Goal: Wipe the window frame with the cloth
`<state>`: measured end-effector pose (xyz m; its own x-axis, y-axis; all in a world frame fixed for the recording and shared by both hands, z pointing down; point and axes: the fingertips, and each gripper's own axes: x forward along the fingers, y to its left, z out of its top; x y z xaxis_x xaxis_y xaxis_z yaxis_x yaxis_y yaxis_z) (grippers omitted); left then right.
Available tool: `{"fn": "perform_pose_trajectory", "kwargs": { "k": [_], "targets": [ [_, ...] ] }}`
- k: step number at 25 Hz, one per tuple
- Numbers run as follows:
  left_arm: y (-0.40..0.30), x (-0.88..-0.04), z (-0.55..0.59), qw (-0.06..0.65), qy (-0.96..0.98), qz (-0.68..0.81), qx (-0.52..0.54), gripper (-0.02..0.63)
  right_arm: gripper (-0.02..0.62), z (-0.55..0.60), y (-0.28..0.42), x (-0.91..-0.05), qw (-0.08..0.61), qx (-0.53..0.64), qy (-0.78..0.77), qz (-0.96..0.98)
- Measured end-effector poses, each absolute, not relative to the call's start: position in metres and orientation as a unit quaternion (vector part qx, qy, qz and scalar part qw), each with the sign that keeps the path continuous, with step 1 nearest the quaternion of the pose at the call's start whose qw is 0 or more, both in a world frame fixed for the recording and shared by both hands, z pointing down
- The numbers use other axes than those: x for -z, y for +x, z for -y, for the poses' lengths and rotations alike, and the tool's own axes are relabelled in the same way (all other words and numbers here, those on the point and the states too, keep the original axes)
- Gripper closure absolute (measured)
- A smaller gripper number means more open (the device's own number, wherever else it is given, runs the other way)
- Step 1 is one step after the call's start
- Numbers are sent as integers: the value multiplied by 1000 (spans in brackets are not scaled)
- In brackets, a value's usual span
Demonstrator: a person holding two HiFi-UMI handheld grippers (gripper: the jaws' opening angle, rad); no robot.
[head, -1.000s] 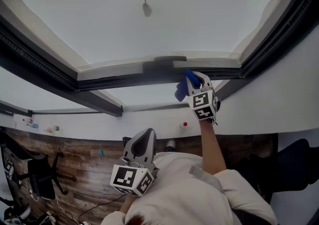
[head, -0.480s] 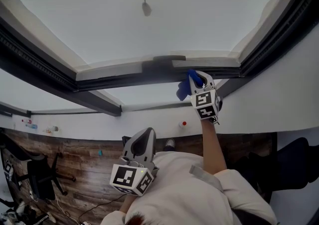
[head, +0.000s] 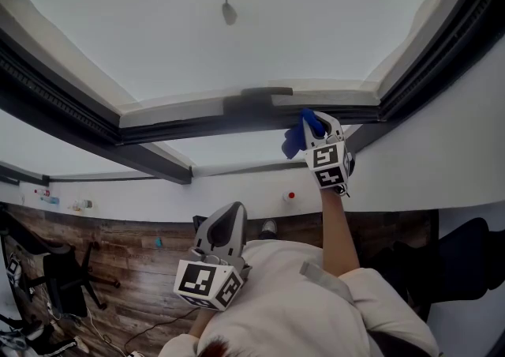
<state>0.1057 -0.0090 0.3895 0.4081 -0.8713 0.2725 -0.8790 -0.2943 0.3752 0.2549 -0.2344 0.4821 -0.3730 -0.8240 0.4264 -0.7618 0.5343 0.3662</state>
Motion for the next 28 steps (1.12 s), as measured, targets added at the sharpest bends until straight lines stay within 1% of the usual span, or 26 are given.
{"fn": "perform_pose_trajectory", "kwargs": {
  "k": [28],
  "targets": [
    [126, -390, 12, 238, 808, 538, -17, 601, 546, 240, 302, -481, 278, 44, 515, 810]
  ]
}}
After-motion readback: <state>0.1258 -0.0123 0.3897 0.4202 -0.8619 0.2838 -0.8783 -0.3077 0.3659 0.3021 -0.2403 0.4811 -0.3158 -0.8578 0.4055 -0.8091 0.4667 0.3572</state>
